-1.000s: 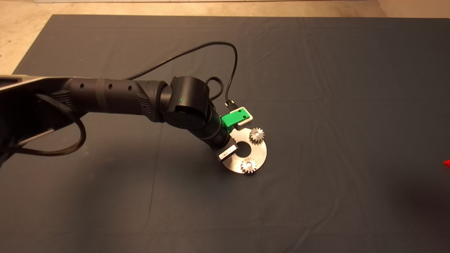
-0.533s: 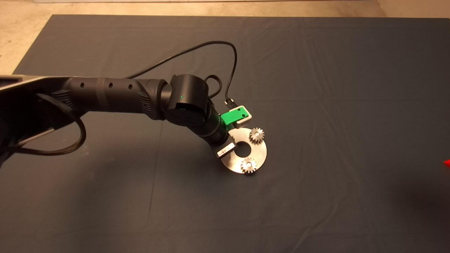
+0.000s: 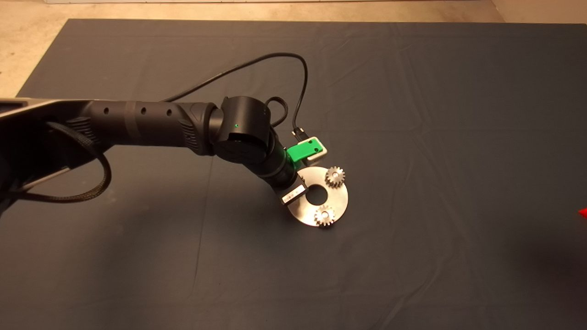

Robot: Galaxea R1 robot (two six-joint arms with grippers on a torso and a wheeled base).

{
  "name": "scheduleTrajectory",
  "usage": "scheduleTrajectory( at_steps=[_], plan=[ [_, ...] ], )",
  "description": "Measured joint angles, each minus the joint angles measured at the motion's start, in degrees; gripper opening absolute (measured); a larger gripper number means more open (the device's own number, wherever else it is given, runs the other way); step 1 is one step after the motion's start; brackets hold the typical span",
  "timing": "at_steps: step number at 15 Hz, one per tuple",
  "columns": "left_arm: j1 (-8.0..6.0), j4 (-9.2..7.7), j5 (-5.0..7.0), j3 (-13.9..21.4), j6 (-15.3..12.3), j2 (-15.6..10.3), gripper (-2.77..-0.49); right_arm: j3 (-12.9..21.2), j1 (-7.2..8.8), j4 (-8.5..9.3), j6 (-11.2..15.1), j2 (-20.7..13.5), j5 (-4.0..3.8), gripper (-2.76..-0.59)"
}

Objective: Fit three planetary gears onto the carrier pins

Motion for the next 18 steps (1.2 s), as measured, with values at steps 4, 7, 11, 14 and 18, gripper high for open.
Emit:
scheduleTrajectory(
  at_steps=[4,7,11,14,18],
  plan=[
    [-0.02,0.13,-0.37,-0.5,0.7,0.0,-2.66,0.0,0.00,0.00,0.0,-0.2,-0.05,-1.91],
    [0.13,0.29,-0.75,-0.8,1.5,0.0,-2.66,0.0,0.02,0.00,0.0,-0.2,-0.02,-1.91],
    [0.45,1.99,-1.06,-0.8,1.7,0.0,-2.66,0.0,0.00,0.00,0.0,-0.2,-0.05,-1.91],
    [0.66,2.38,-1.14,-0.9,2.9,0.0,-2.66,0.0,0.00,0.00,0.0,-0.2,-0.02,-1.91],
    [1.07,3.08,-1.60,-0.9,3.2,-0.2,-2.66,0.0,0.00,0.00,0.0,-0.2,-0.05,-1.91]
  ],
)
